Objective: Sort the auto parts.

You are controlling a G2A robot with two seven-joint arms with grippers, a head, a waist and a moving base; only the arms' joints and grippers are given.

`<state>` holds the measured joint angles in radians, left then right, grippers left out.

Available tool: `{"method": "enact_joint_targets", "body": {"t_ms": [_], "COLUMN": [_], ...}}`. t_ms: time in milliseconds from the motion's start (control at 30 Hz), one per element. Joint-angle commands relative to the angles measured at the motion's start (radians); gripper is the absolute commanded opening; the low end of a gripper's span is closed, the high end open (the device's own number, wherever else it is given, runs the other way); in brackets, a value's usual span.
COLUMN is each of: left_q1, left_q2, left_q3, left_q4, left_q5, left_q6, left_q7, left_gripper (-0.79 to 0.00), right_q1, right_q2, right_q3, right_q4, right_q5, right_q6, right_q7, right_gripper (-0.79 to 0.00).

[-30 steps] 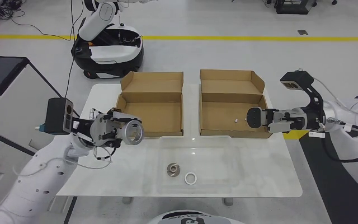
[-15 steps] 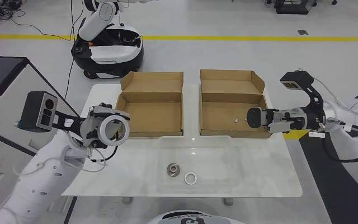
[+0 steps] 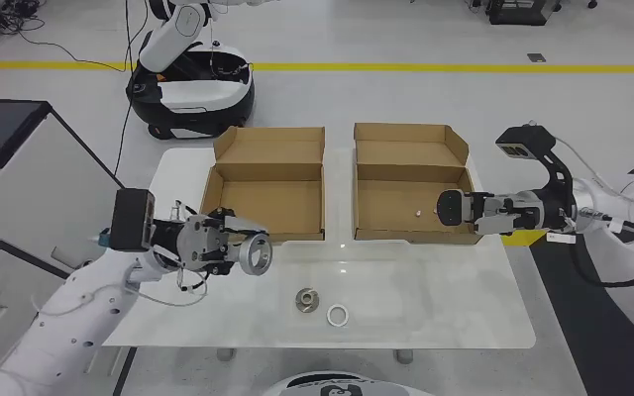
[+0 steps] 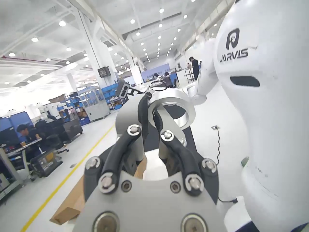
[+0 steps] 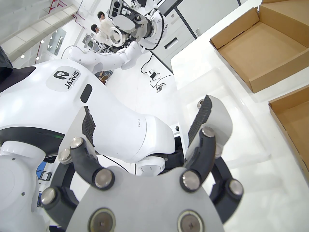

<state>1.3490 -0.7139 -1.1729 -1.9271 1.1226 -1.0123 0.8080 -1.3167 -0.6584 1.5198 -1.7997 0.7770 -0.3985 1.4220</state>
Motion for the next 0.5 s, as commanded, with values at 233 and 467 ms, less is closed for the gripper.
{"method": "enact_joint_targets", "body": {"t_ms": [233, 467], "left_q1": [0.001, 0.003], "left_q2": [-0.001, -0.034], "left_q3": [0.004, -0.038], "left_q4": [-0.079, -0.129], "left_q5": [-0.214, -0.366], "left_q6": [0.0, 0.0], "left_q7": [0.0, 0.0], "left_gripper": [-0.785, -0.785], "right_q1": [0.0, 0.0], "right_q2": [0.0, 0.0], "right_q3": [0.0, 0.0], "right_q4": [0.0, 0.0], "right_q5": [0.0, 0.0], "right_q6": [0.0, 0.0], "right_q7": [0.0, 0.0], "right_gripper": [0.0, 0.0]}}
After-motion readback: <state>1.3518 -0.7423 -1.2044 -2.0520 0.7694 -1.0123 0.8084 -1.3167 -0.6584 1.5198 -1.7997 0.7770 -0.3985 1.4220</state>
